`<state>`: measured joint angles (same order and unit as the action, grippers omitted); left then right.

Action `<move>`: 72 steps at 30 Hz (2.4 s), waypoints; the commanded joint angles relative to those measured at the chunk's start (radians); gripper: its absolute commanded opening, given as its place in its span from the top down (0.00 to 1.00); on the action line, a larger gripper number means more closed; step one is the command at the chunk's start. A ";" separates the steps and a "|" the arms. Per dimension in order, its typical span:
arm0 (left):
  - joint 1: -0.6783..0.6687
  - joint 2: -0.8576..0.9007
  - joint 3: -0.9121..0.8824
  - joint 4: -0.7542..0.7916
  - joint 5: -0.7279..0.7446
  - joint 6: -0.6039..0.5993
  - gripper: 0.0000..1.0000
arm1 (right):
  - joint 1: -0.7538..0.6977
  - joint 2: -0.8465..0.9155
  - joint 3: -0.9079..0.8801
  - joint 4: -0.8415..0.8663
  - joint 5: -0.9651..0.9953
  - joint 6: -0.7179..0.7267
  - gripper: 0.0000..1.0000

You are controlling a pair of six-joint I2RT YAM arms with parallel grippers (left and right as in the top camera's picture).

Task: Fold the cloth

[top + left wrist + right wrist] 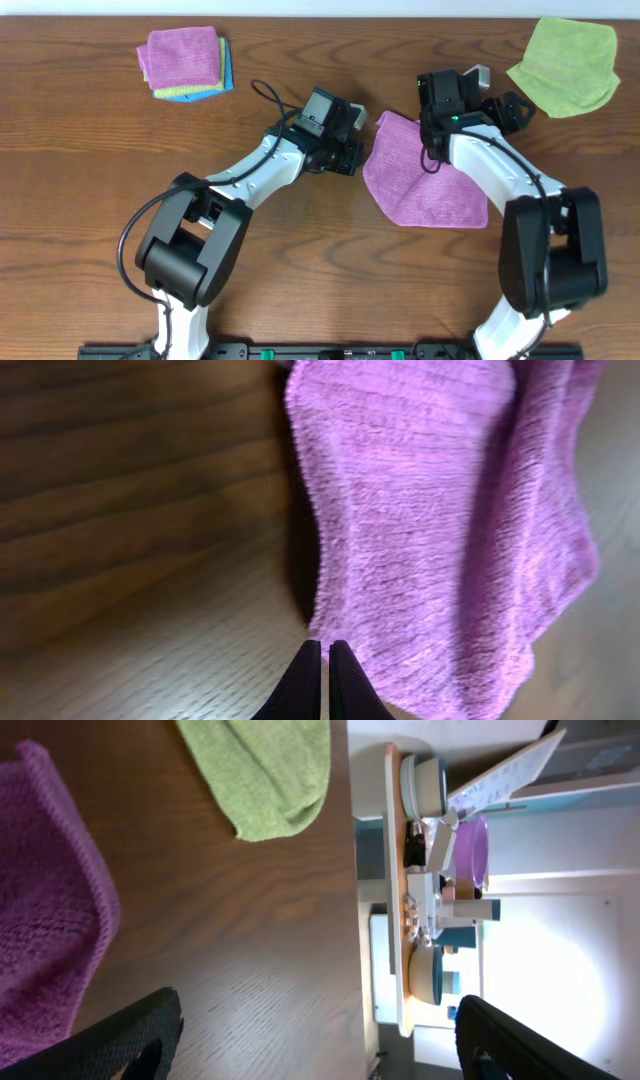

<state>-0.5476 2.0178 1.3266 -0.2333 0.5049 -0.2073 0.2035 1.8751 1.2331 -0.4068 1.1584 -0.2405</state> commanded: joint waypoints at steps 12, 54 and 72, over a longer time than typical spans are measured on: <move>0.052 -0.026 0.018 0.046 -0.108 0.101 0.94 | -0.183 -0.175 0.030 -0.487 -0.506 0.450 0.15; 0.103 0.187 0.018 0.301 0.389 -0.272 0.94 | -0.750 -0.174 -0.192 -0.261 -1.873 0.093 0.11; 0.109 0.267 0.019 0.452 0.437 -0.359 0.94 | -0.750 -0.171 -0.233 -0.243 -1.714 0.087 0.12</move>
<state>-0.4450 2.2459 1.3304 0.2070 0.9009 -0.5388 -0.5457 1.7161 1.0073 -0.6464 -0.5922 -0.1364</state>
